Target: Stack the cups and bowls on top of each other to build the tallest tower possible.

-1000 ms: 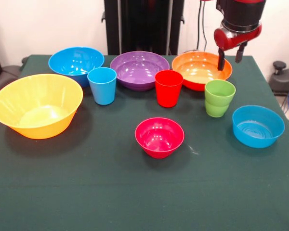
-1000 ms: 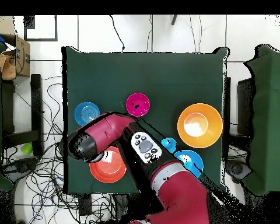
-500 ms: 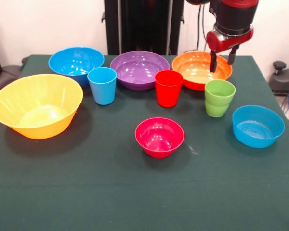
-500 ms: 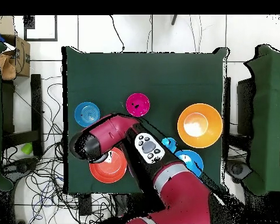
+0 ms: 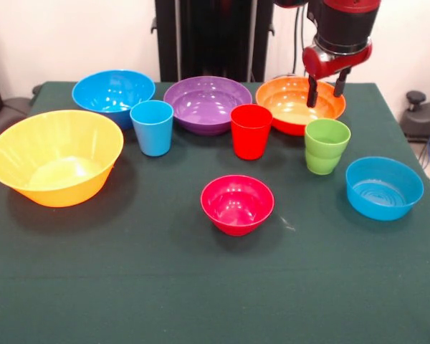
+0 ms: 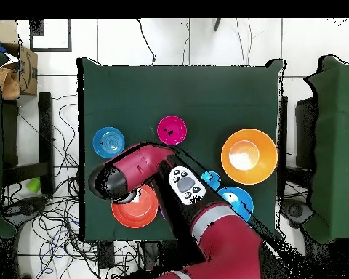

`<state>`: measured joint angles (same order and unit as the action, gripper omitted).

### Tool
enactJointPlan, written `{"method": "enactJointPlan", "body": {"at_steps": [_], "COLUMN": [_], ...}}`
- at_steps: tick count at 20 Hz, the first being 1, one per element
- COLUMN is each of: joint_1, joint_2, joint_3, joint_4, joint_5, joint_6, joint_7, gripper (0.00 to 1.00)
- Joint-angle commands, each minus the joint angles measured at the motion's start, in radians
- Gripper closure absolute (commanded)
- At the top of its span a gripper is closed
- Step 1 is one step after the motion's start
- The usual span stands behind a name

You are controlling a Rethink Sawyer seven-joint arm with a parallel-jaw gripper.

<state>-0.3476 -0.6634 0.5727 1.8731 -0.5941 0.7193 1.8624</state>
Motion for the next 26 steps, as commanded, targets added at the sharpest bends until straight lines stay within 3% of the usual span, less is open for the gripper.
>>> {"method": "enactJointPlan", "body": {"at_steps": [1,7,11,15,26], "joint_1": [0.030,0.042,0.083,0.116,0.164], "joint_2": [0.048,-0.021,-0.017,0.018,0.079], "joint_3": [-0.036,-0.010,-0.009,-0.035,-0.113], "joint_4": [-0.027,-0.013,-0.073,-0.156,-0.267], "joint_5": [-0.043,0.022,0.064,0.059,0.013], "joint_6": [-0.078,-0.015,0.033,0.054,0.038], "joint_7": [0.040,0.052,0.074,0.070,0.067], "gripper": [0.00,0.00,0.00,0.00,0.00]}}
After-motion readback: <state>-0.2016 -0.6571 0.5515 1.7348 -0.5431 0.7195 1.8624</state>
